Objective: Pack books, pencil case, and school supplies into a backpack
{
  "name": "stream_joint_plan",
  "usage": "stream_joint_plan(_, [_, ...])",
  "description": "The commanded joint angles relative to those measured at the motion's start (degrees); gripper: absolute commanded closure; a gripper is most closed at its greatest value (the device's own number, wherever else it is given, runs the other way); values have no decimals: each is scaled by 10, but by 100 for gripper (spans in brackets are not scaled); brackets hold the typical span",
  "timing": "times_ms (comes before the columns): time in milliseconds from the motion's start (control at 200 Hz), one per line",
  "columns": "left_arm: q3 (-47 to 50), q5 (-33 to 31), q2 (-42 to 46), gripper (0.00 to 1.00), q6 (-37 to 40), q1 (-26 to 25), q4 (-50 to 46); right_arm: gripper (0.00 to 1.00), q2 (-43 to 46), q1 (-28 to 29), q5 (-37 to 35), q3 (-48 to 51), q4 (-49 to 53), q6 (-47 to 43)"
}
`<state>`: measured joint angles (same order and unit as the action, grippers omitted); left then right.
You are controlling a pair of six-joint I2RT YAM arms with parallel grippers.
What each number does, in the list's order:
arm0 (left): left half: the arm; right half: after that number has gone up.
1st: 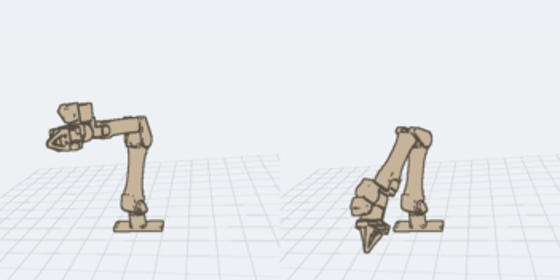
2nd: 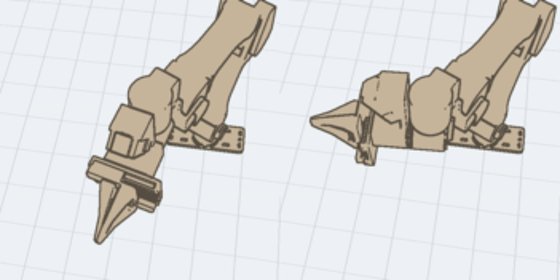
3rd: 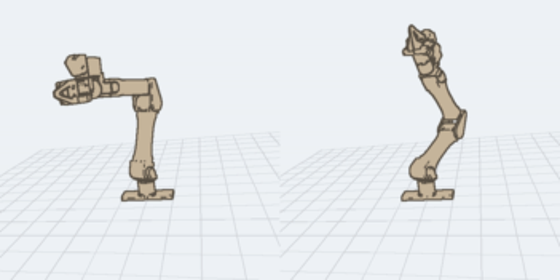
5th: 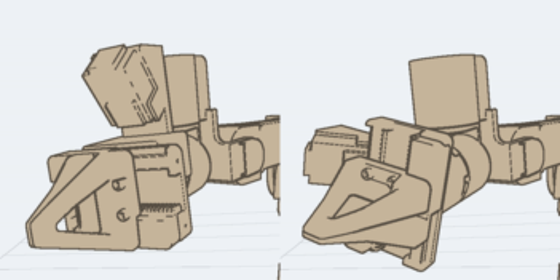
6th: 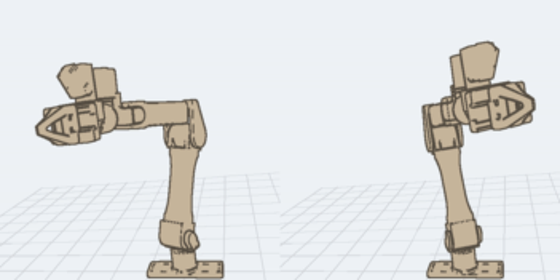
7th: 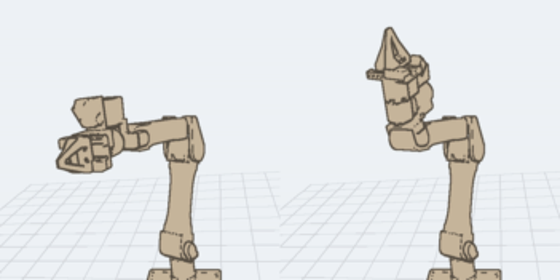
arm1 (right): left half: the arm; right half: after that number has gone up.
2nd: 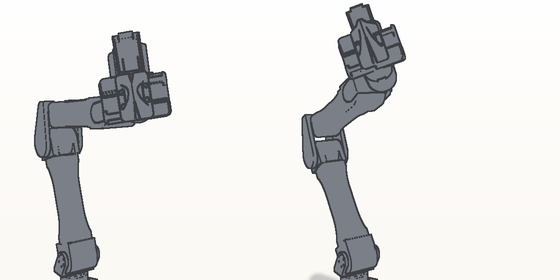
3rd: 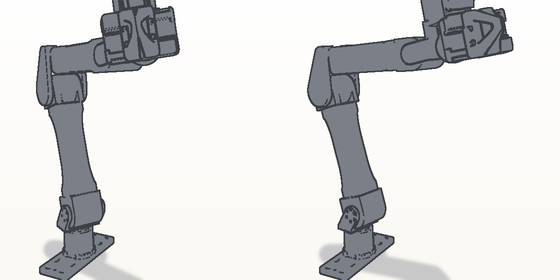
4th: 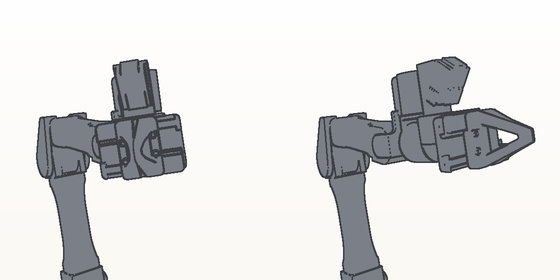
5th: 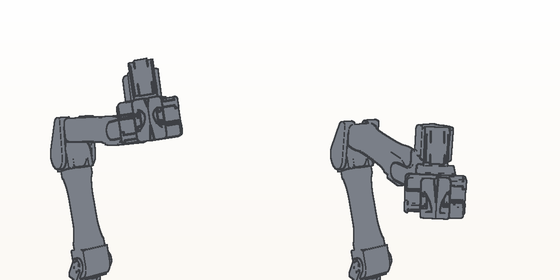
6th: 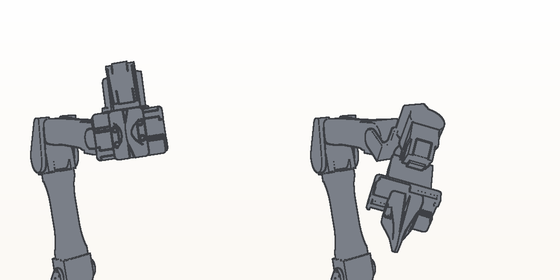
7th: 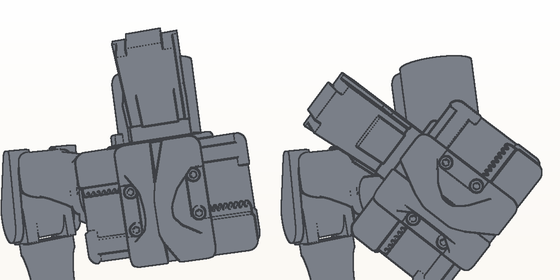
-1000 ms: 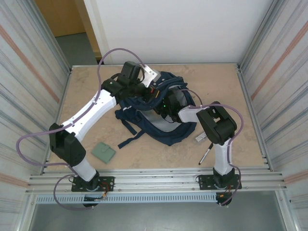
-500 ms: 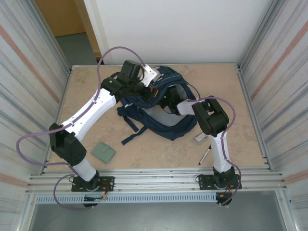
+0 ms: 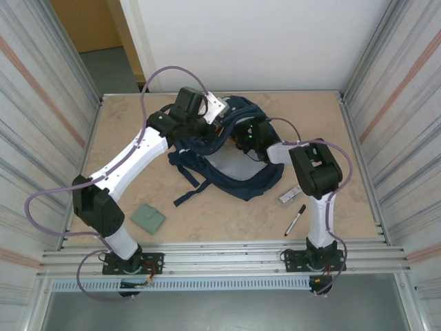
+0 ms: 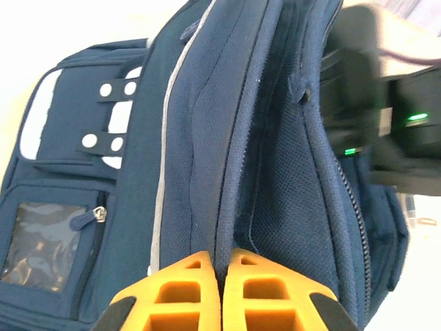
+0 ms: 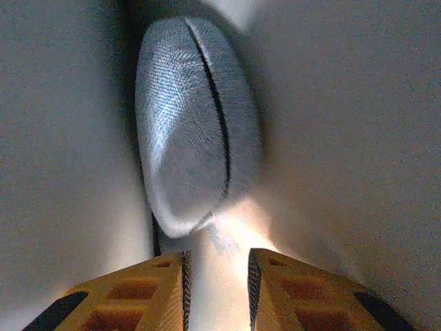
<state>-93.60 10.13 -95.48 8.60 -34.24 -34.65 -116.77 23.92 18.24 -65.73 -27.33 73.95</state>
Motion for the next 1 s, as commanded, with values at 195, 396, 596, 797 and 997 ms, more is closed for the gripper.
stream_joint_plan(195, [20, -12, -10, 100, -15, 0, 31, 70, 170, -16, 37, 114, 121, -87])
stream_joint_plan(396, [26, -113, -31, 100, 2, -33, 17, 60, 371, -37, -63, 146, 349, -230])
stream_joint_plan(596, [75, -115, -22, 92, -8, -62, 29, 48, 545, -45, -250, 94, 579, -332])
stream_joint_plan(797, [173, -178, 69, 8, -141, -61, 23, 13, 682, -52, -326, 62, 603, -421])
stream_joint_plan(997, [361, -280, 234, 1, -334, -1, -14, 16, 691, -60, -95, 47, 559, -475])
